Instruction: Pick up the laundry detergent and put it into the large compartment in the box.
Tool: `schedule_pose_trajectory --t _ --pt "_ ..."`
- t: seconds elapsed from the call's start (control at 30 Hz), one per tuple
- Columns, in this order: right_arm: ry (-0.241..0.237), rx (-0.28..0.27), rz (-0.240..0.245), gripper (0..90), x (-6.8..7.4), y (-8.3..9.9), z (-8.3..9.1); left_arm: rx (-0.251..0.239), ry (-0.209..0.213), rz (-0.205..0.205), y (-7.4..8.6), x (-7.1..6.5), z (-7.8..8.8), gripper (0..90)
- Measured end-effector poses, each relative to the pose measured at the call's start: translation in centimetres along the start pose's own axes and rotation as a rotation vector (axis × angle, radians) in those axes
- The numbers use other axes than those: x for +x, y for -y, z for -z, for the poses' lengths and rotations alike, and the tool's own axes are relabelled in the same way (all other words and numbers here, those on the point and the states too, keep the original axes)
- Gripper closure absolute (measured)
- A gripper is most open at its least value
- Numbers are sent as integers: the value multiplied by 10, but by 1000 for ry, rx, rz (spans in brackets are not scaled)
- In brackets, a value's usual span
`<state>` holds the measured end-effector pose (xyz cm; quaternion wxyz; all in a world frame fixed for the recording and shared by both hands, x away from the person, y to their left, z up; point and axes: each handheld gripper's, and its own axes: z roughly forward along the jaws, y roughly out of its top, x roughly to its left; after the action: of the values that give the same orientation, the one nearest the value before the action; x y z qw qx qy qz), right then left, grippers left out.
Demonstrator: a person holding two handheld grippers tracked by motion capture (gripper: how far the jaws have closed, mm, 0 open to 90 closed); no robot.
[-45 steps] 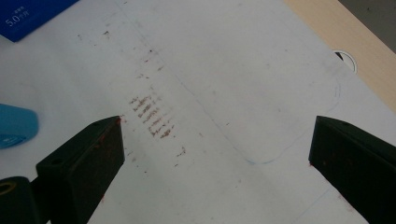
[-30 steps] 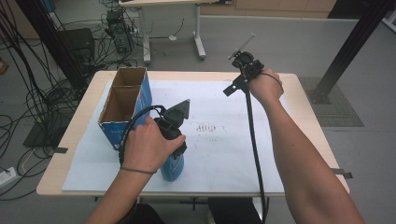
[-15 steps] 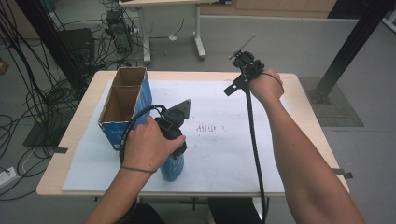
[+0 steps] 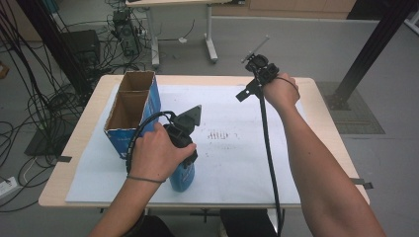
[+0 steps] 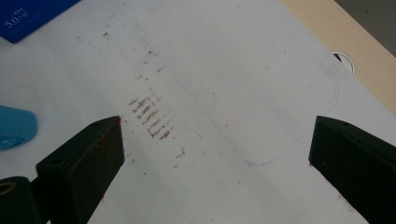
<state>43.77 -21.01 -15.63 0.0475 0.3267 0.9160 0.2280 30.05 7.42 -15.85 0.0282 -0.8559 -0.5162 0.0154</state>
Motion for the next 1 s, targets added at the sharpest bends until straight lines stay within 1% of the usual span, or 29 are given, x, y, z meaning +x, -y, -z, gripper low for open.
schedule_pose_trajectory --t 0.17,0.6,1.0 --pt "-2 -6 9 34 -1 1 0 1 2 -2 0 1 0 373" --pt "5 -14 11 33 1 3 3 2 -1 -5 0 0 0 374" --pt "6 -9 17 34 2 1 3 -1 -6 -5 2 -1 0 374"
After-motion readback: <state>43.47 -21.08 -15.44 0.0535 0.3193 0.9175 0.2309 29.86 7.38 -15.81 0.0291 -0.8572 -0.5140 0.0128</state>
